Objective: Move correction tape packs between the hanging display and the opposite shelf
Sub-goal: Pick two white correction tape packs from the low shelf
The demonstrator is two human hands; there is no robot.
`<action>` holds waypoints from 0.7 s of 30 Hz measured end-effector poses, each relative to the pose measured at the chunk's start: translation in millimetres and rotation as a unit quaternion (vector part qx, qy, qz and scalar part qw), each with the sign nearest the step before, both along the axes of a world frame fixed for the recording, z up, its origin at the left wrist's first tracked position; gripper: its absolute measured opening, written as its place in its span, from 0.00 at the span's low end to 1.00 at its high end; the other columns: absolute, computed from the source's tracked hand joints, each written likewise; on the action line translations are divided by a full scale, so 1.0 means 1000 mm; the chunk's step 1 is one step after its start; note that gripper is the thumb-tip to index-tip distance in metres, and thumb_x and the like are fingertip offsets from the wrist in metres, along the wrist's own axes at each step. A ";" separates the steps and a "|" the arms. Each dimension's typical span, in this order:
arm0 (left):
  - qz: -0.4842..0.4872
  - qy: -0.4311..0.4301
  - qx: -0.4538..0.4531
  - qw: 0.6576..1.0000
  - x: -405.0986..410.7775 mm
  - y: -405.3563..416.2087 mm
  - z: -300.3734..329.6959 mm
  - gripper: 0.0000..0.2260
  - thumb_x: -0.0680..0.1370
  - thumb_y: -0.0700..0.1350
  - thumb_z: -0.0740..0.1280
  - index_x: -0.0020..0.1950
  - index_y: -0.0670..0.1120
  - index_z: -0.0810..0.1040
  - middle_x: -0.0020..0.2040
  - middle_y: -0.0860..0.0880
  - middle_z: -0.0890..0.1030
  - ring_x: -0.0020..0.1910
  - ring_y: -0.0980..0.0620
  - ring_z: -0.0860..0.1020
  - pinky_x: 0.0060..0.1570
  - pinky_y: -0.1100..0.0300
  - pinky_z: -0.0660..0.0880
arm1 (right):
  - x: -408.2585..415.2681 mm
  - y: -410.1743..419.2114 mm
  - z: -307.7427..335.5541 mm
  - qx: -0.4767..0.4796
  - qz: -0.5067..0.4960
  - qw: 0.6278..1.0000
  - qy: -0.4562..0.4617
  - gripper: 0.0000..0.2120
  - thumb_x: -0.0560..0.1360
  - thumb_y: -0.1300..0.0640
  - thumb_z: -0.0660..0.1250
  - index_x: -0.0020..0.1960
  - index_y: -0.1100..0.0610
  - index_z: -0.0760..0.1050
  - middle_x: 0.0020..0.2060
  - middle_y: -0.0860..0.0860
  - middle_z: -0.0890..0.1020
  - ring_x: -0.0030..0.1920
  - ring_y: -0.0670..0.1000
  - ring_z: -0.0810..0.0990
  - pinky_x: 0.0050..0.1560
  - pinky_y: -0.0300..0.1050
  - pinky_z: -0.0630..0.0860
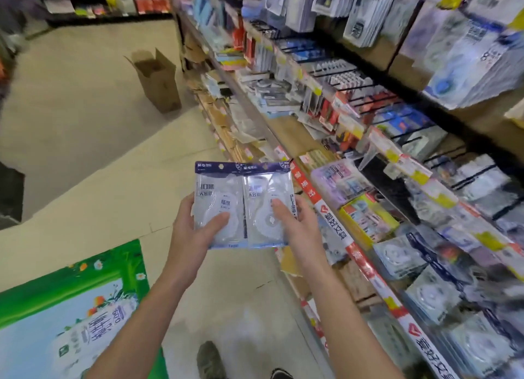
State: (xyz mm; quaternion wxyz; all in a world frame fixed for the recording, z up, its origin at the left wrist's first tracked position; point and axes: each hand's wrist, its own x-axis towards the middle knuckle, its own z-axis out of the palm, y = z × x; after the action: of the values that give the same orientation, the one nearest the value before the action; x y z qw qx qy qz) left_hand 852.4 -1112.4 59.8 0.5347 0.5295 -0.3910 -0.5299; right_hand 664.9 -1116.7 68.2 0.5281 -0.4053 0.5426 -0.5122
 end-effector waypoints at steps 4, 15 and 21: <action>-0.046 0.003 -0.018 0.999 0.025 -0.063 0.014 0.27 0.69 0.45 0.74 0.67 0.48 0.73 0.56 0.49 0.85 0.53 0.47 0.84 0.47 0.57 0.81 | 0.024 -0.039 0.014 -0.023 -0.045 0.999 -0.002 0.09 0.79 0.50 0.70 0.59 0.45 0.77 0.53 0.45 0.86 0.52 0.48 0.86 0.53 0.49 0.83; -0.132 0.019 -0.050 0.990 0.018 -0.196 0.024 0.21 0.75 0.35 0.73 0.64 0.49 0.75 0.54 0.52 0.85 0.53 0.49 0.84 0.49 0.54 0.82 | 0.028 -0.141 0.018 -0.031 -0.170 0.985 0.004 0.09 0.79 0.52 0.70 0.59 0.49 0.78 0.53 0.51 0.86 0.53 0.55 0.86 0.57 0.63 0.80; -0.174 0.006 -0.080 0.982 -0.009 -0.279 0.039 0.19 0.76 0.34 0.72 0.62 0.52 0.75 0.56 0.51 0.85 0.55 0.50 0.84 0.52 0.53 0.81 | 0.008 -0.202 0.030 -0.061 -0.191 0.980 -0.010 0.11 0.80 0.51 0.68 0.61 0.50 0.76 0.53 0.49 0.86 0.51 0.50 0.86 0.50 0.49 0.84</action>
State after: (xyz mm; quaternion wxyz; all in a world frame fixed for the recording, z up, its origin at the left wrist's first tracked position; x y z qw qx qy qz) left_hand 843.1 -1391.0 99.0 0.4773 0.4058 -0.5148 -0.5852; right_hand 672.7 -1318.8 98.3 0.4001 -0.3206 0.5725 -0.6398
